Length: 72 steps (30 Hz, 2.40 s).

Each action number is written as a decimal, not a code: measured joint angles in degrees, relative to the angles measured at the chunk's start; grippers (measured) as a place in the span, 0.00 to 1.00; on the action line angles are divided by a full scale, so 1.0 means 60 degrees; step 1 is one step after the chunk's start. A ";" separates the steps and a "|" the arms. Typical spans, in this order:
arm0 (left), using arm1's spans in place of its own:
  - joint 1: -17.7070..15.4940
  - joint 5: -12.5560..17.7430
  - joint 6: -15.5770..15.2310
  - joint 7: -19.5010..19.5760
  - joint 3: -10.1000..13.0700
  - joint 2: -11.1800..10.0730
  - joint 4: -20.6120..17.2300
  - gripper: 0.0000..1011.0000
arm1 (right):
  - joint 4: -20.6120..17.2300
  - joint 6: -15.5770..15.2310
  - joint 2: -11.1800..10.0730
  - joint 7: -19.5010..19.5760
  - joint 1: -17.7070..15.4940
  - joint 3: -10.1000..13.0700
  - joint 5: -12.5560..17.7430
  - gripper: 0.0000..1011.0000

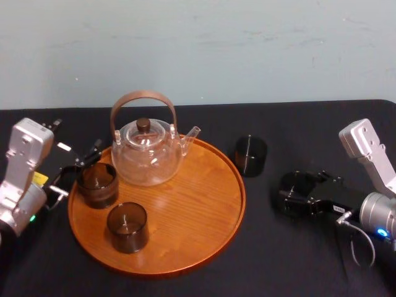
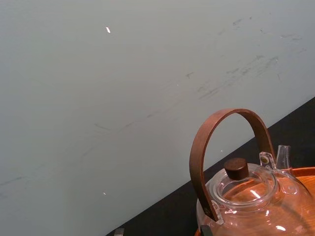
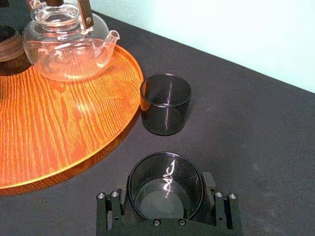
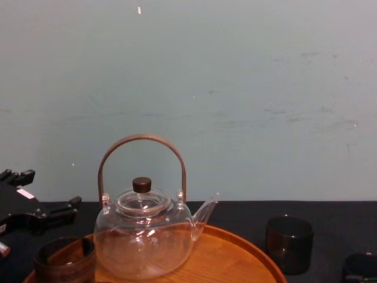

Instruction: Pick up the glass from the table and place it on the tray.

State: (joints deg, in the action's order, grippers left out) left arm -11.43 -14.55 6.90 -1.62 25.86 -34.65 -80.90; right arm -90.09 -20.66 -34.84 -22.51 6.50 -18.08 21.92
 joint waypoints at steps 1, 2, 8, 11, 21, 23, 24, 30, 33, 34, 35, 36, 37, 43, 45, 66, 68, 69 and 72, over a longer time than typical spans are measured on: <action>0.0000 0.0000 0.0001 0.0000 0.0000 0.0000 0.0000 0.99 | -0.0001 0.0000 0.0001 0.0000 0.0000 0.0001 0.0001 0.90; 0.0000 0.0000 0.0000 0.0000 0.0000 0.0000 0.0000 0.99 | -0.0002 -0.0002 0.0000 -0.0001 0.0000 0.0001 0.0002 0.89; 0.0000 0.0000 0.0001 0.0000 0.0000 0.0000 0.0000 0.99 | -0.0003 -0.0009 0.0000 -0.0005 0.0000 0.0006 0.0008 0.89; 0.0000 0.0000 0.0000 0.0000 0.0000 0.0000 0.0000 0.99 | -0.0004 -0.0011 0.0000 -0.0007 0.0000 0.0009 0.0011 0.89; 0.0000 -0.0001 0.0000 0.0000 0.0000 0.0000 0.0000 0.99 | -0.0003 -0.0016 0.0000 -0.0007 0.0000 0.0014 0.0021 0.89; 0.0000 0.0000 0.0001 0.0000 0.0000 0.0000 0.0000 0.99 | -0.0004 -0.0016 0.0000 -0.0007 0.0000 0.0014 0.0022 0.89; 0.0000 -0.0001 0.0000 0.0000 0.0000 0.0000 0.0000 0.99 | -0.0003 -0.0016 0.0000 -0.0007 0.0000 0.0014 0.0022 0.89; 0.0001 0.0000 0.0001 0.0000 0.0000 0.0000 0.0000 0.99 | -0.0018 0.0039 -0.0046 -0.0089 0.0000 0.0020 0.0024 0.89; 0.0000 0.0000 0.0001 0.0000 0.0000 0.0000 0.0000 0.99 | -0.0103 0.0075 -0.0139 -0.0258 0.0012 0.0028 0.0072 0.89; 0.0000 0.0000 0.0001 0.0000 0.0000 0.0000 0.0000 0.99 | -0.0139 0.0075 -0.0169 -0.0316 0.0018 0.0032 0.0102 0.89; 0.0000 0.0000 0.0000 0.0000 0.0000 0.0000 0.0000 0.99 | -0.0175 0.0067 -0.0196 -0.0373 0.0025 0.0037 0.0143 0.89; 0.0000 0.0000 0.0001 0.0000 0.0000 0.0000 0.0000 0.99 | -0.0264 0.0030 -0.0260 -0.0484 0.0051 0.0043 0.0224 0.89; 0.0000 0.0000 0.0001 0.0000 0.0000 0.0000 0.0000 0.99 | -0.0317 0.0009 -0.0295 -0.0539 0.0063 0.0044 0.0268 0.89; 0.0000 0.0000 0.0001 0.0000 0.0000 0.0000 0.0000 0.99 | -0.0664 -0.0139 -0.0565 -0.0961 0.0261 -0.0035 0.0574 0.89; 0.0001 0.0000 0.0001 0.0000 0.0000 0.0000 0.0000 0.99 | -0.0749 -0.0159 -0.0627 -0.1072 0.0331 -0.0080 0.0633 0.89; 0.0000 0.0000 0.0000 0.0000 0.0000 0.0000 0.0000 0.99 | -0.0873 0.0062 -0.0445 -0.2067 0.1719 -0.1591 0.0705 0.89; 0.0000 0.0000 0.0001 0.0000 0.0000 0.0001 0.0000 0.99 | -0.0861 0.0109 -0.0372 -0.2154 0.1827 -0.1764 0.0704 0.89; 0.0000 0.0000 0.0001 0.0000 0.0000 0.0001 0.0000 0.99 | -0.0857 0.0122 -0.0349 -0.2181 0.1861 -0.1822 0.0705 0.89; 0.0000 0.0000 0.0001 0.0000 0.0000 0.0000 0.0000 0.99 | -0.0843 0.0169 -0.0277 -0.2263 0.1977 -0.2048 0.0705 0.89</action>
State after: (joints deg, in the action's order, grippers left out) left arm -11.43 -14.55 6.91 -1.62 25.86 -34.64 -80.90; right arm -95.15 -19.65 -36.50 -36.08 18.36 -30.37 26.15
